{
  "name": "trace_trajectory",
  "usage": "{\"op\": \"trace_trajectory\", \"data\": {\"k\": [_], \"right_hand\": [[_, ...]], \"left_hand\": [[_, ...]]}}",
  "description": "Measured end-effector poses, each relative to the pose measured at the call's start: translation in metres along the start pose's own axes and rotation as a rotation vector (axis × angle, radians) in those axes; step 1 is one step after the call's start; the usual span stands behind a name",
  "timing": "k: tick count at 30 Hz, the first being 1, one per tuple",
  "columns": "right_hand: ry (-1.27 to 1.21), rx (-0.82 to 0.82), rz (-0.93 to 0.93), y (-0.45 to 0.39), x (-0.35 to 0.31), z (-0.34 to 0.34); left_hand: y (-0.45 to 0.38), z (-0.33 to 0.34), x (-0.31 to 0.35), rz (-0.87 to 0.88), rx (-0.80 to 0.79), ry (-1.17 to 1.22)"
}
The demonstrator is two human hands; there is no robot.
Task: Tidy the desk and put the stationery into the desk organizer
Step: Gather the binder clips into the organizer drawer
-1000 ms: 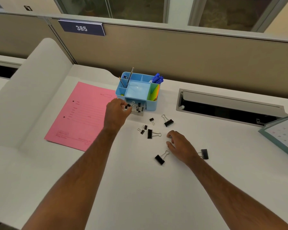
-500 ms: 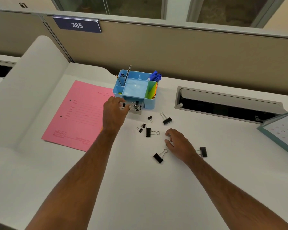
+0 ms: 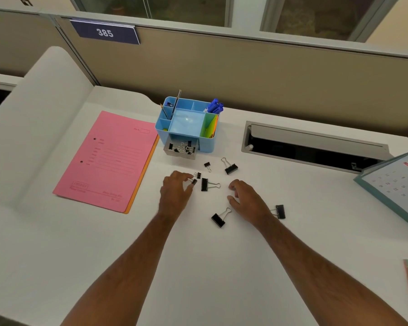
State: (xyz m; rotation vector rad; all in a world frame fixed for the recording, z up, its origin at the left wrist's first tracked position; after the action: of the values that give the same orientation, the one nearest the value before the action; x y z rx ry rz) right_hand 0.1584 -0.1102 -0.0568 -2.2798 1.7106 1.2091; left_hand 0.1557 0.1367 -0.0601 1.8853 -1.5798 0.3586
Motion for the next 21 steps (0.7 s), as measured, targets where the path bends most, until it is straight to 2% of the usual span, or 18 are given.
{"op": "trace_trajectory", "data": {"k": [5,15,21], "right_hand": [[-0.026,0.003,0.002,-0.001,0.003,0.002],[-0.11,0.01,0.039,-0.024,0.0,-0.008],[-0.02,0.102,0.002,-0.06,-0.033,-0.026]], "left_hand": [[-0.004,0.007,0.006,-0.023,-0.081,-0.027],[0.002,-0.001,-0.002,-0.017,-0.045,-0.145],[0.007,-0.001,-0.008,-0.028,0.01,-0.063]]}}
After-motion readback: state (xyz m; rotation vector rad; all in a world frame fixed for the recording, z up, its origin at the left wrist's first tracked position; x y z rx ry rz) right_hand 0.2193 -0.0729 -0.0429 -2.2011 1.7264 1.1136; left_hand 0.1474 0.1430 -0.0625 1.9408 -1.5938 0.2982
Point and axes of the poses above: each hand's wrist, its own y-axis away from the middle knuckle, its own z-axis out of the palm, x = y × z, the point moved 3 cm from there along -y, towards the middle knuckle, and after that the axes turned 11 degrees about -x, right-handed, at the moved point
